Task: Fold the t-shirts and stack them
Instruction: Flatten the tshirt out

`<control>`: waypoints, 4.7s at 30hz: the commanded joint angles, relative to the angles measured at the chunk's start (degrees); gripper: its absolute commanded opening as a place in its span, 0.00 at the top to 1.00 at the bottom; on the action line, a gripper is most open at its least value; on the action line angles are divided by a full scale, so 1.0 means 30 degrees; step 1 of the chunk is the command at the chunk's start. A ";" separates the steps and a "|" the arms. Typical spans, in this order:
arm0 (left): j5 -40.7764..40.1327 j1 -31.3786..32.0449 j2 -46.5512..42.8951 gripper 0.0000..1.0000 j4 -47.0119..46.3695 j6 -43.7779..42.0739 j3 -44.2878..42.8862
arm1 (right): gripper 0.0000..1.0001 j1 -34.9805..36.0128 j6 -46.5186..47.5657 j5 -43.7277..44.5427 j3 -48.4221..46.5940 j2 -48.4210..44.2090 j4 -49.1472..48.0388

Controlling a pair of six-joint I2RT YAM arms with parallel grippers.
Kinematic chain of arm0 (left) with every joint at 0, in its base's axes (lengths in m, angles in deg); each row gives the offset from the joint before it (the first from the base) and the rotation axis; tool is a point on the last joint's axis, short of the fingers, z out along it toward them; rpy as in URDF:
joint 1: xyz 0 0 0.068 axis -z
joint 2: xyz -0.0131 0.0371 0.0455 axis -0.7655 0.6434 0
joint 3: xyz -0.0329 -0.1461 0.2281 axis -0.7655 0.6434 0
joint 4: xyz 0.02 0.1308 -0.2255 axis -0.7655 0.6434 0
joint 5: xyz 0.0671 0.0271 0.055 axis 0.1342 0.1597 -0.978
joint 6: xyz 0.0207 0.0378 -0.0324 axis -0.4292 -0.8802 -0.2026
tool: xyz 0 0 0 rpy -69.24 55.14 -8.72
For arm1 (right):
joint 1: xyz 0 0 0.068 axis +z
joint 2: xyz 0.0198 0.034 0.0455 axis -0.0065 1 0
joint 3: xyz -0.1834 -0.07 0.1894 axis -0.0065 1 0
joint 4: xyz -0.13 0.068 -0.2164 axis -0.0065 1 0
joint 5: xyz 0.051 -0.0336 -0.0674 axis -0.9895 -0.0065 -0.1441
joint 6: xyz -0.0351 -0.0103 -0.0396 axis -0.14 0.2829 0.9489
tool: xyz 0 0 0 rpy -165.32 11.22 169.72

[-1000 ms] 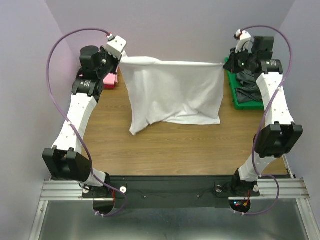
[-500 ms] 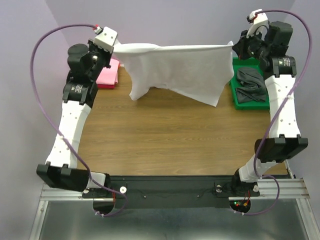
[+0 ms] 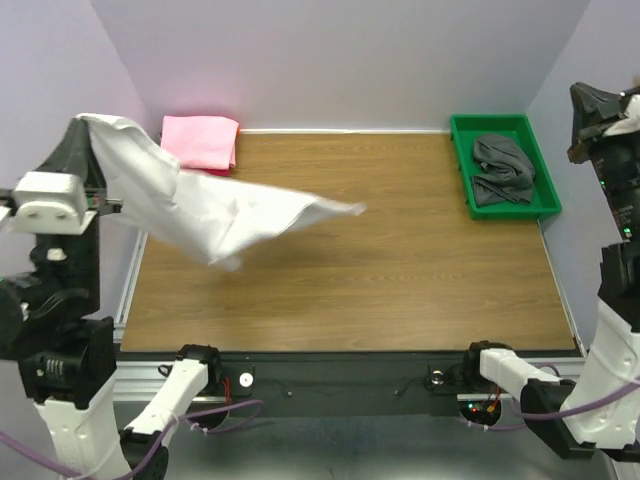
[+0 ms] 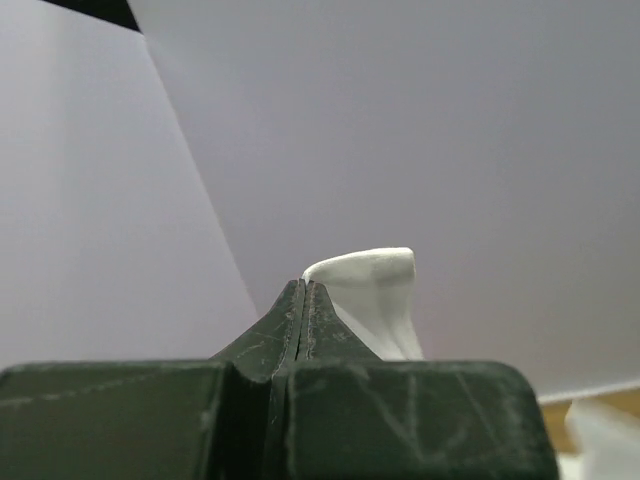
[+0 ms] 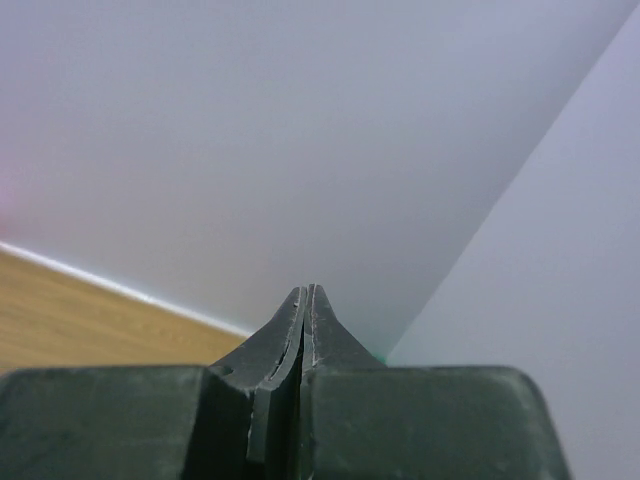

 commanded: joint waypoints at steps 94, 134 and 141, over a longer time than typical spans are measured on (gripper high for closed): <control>0.4944 -0.0210 0.4586 1.00 0.8389 -0.3568 1.0089 | 0.52 0.8845 -0.3975 -0.7987 0.6735 1.9701 -0.1747; 0.5412 -0.0327 0.4557 1.00 0.8125 -0.3188 1.0470 | 0.55 0.8933 -0.4093 -0.7021 0.8143 1.8000 -0.1543; 0.5412 -0.0327 0.4557 1.00 0.8214 -0.3246 1.0353 | 0.55 0.9021 -0.3916 -0.6611 0.7997 1.8820 -0.1572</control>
